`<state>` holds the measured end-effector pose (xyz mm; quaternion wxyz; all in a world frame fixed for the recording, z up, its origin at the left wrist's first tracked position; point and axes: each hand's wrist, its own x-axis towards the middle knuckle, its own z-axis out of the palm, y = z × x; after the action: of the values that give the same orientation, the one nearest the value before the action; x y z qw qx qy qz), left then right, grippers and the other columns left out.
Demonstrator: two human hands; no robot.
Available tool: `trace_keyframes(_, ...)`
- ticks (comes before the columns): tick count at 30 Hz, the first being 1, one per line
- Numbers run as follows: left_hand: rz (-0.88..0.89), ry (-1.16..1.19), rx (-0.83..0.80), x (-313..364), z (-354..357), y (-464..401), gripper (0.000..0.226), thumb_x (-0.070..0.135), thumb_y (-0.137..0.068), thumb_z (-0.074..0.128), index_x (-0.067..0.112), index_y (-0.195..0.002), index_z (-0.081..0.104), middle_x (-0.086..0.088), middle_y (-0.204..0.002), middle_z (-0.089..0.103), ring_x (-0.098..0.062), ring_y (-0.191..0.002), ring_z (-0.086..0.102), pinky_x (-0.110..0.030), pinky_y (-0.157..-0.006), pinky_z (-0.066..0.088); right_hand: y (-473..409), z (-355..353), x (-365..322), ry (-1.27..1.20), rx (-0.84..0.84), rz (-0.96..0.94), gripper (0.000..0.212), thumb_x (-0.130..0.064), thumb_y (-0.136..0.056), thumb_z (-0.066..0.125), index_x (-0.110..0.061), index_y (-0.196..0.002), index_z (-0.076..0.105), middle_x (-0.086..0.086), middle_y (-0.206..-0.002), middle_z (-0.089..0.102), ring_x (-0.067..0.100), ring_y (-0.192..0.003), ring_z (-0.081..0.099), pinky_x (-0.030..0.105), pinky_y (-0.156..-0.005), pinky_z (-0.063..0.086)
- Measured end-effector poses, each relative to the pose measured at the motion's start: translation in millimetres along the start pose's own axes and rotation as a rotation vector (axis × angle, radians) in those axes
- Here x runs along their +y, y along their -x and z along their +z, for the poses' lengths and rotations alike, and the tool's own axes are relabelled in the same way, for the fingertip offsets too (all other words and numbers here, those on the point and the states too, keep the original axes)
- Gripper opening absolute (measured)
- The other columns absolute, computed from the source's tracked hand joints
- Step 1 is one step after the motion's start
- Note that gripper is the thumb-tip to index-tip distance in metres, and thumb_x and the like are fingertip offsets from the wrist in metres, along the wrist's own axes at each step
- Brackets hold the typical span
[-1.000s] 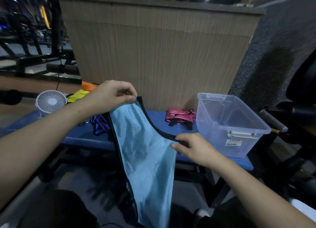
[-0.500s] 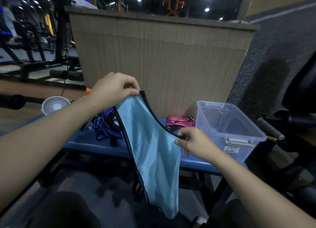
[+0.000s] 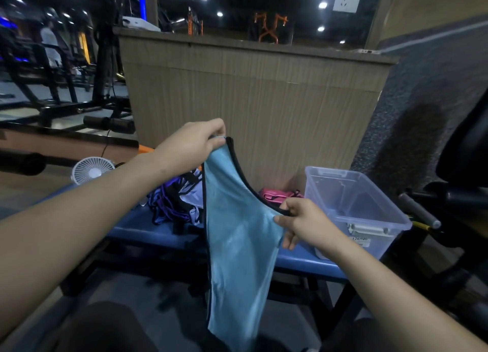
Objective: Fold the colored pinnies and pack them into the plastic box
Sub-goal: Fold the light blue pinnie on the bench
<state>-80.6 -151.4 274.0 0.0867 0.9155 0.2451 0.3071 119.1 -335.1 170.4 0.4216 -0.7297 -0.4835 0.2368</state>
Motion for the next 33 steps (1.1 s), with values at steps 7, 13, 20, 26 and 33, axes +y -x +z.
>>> trace_keyframes(7, 0.079, -0.148, -0.221, -22, -5, -3, 0.020, 0.032, -0.089, 0.072, 0.023, -0.102, 0.059, 0.010, -0.098, 0.056, -0.014, -0.096, 0.054, -0.030, -0.080, 0.040, 0, -2, 7, 0.008, 0.014, -0.002, 0.024, -0.003, -0.096, 0.061, -0.010, -0.079, 0.045, 0.012, -0.061, 0.051, 0.028, -0.044, 0.063, 0.036, -0.046, 0.049)
trace_keyframes(13, 0.016, -0.151, 0.004, -20, -1, -7, 0.017, 0.011, -0.087, 0.063, 0.027, -0.086, 0.065, 0.009, -0.080, 0.065, -0.019, -0.085, 0.057, -0.038, -0.072, 0.048, -4, -2, 8, 0.024, 0.020, -0.015, 0.029, -0.007, -0.096, 0.062, -0.013, -0.074, 0.044, 0.004, -0.057, 0.048, 0.034, -0.044, 0.062, 0.035, -0.043, 0.049)
trace_keyframes(20, -0.060, 0.077, -0.157, -11, -16, -40, 0.010, 0.018, -0.090, 0.069, 0.025, -0.082, 0.071, 0.001, -0.076, 0.074, -0.015, -0.067, 0.071, -0.029, -0.066, 0.058, -29, -14, 4, -0.002, 0.053, 0.031, 0.023, -0.005, -0.097, 0.060, -0.012, -0.079, 0.047, 0.000, -0.056, 0.052, 0.033, -0.043, 0.062, 0.037, -0.043, 0.048)
trace_keyframes(26, -0.065, 0.057, -0.178, -29, -12, -79, 0.009, 0.028, -0.092, 0.068, 0.024, -0.086, 0.073, 0.002, -0.082, 0.072, -0.015, -0.074, 0.069, -0.036, -0.074, 0.055, -74, -14, -2, -0.051, 0.048, 0.072, 0.017, -0.002, -0.097, 0.057, -0.009, -0.083, 0.050, 0.015, -0.069, 0.057, 0.041, -0.062, 0.072, 0.032, -0.042, 0.052)
trace_keyframes(33, -0.133, 0.060, -0.098, -62, 8, -127, 0.015, 0.031, -0.090, 0.063, 0.023, -0.082, 0.072, 0.001, -0.083, 0.069, -0.015, -0.082, 0.064, -0.033, -0.071, 0.048, -142, -11, -1, -0.087, 0.082, 0.133, 0.010, -0.008, -0.092, 0.056, 0.001, -0.095, 0.060, 0.029, -0.078, 0.071, 0.037, -0.067, 0.074, 0.048, -0.061, 0.059)
